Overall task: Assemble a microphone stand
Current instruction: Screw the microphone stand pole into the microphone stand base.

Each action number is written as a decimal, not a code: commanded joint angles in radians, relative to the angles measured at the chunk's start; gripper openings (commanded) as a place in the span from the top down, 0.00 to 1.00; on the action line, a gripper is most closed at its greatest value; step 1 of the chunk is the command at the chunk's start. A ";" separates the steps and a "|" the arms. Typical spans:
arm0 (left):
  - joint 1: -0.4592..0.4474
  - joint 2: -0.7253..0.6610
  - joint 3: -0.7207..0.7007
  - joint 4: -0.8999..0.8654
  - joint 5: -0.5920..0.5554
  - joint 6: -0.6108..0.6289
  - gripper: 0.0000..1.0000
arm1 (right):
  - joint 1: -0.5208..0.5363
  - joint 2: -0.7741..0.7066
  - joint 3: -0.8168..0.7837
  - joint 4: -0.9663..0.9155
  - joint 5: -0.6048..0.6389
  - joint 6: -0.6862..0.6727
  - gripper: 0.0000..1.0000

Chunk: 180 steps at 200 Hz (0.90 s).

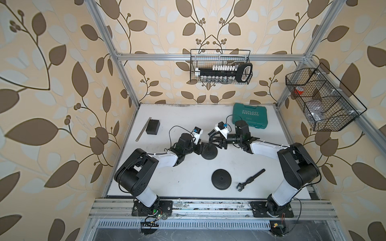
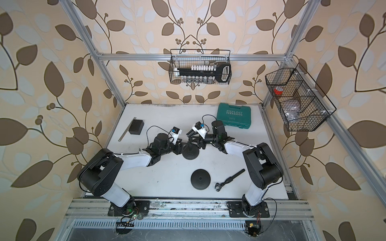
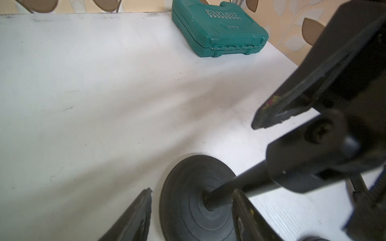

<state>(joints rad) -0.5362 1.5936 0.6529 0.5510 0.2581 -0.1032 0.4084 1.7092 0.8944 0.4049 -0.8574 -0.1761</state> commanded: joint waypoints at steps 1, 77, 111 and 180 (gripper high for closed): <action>0.000 -0.043 0.001 0.026 0.006 0.019 0.37 | 0.007 0.021 0.017 0.053 -0.005 -0.001 0.51; -0.001 -0.063 -0.009 0.020 0.026 0.041 0.36 | 0.011 0.030 -0.001 0.096 0.000 0.011 0.67; 0.001 -0.078 -0.022 0.019 0.053 0.056 0.35 | 0.015 0.034 -0.010 0.106 0.005 0.012 0.72; 0.000 -0.049 -0.009 0.035 0.129 0.061 0.36 | 0.032 0.012 -0.085 0.189 0.110 0.024 1.00</action>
<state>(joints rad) -0.5362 1.5509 0.6247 0.5526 0.3393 -0.0597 0.4248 1.7233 0.8677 0.5575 -0.8265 -0.1665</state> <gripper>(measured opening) 0.643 0.251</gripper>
